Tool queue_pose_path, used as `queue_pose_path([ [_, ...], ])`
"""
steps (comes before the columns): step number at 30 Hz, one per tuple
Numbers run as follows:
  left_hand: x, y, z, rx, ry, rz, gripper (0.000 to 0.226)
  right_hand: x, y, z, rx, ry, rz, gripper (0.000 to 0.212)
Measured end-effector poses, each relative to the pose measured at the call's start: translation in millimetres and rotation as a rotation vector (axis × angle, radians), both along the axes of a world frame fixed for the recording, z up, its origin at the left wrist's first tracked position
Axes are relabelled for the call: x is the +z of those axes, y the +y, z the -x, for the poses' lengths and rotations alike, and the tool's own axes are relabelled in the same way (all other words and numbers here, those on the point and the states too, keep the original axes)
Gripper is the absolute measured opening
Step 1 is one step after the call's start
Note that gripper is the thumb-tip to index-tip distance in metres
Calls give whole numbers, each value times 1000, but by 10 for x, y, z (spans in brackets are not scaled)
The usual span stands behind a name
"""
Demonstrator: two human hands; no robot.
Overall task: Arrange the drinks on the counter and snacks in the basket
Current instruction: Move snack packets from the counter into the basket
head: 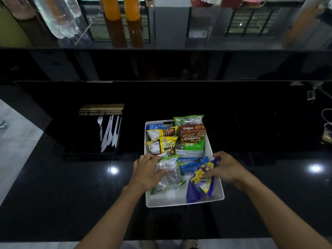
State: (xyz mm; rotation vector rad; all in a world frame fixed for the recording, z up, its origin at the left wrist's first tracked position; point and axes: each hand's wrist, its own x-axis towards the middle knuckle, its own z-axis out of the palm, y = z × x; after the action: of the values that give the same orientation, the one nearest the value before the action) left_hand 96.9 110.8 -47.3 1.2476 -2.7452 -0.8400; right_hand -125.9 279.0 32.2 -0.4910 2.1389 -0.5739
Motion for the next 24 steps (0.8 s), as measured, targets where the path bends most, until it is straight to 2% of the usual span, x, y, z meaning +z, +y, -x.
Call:
queue_pose_path([
  [2, 6, -2, 4, -5, -7, 2, 64, 0, -30, -26, -16, -7, -57, 88],
  [5, 11, -8, 7, -11, -17, 1, 64, 64, -97, 18, -44, -14, -59, 57],
  [7, 13, -15, 6, -12, -19, 3, 64, 162, -131, 92, -38, 15, -47, 47],
  [11, -3, -22, 11, -7, -13, -1, 64, 444, -189, 221, 28, 74, 115, 57],
  [14, -18, -27, 14, -3, -9, -8, 65, 582, -255, 157, 217, 46, 182, 55],
  [18, -21, -32, 13, -8, -11, -13, 67, 505, -350, -42, 629, 49, 10, 50],
  [22, -15, -32, 9, -6, 3, -24, 65, 78, -371, -271, 827, 231, -106, 58],
  [24, -3, -35, -2, -2, 8, -39, 65, -129, -300, -334, 835, 277, -107, 65],
])
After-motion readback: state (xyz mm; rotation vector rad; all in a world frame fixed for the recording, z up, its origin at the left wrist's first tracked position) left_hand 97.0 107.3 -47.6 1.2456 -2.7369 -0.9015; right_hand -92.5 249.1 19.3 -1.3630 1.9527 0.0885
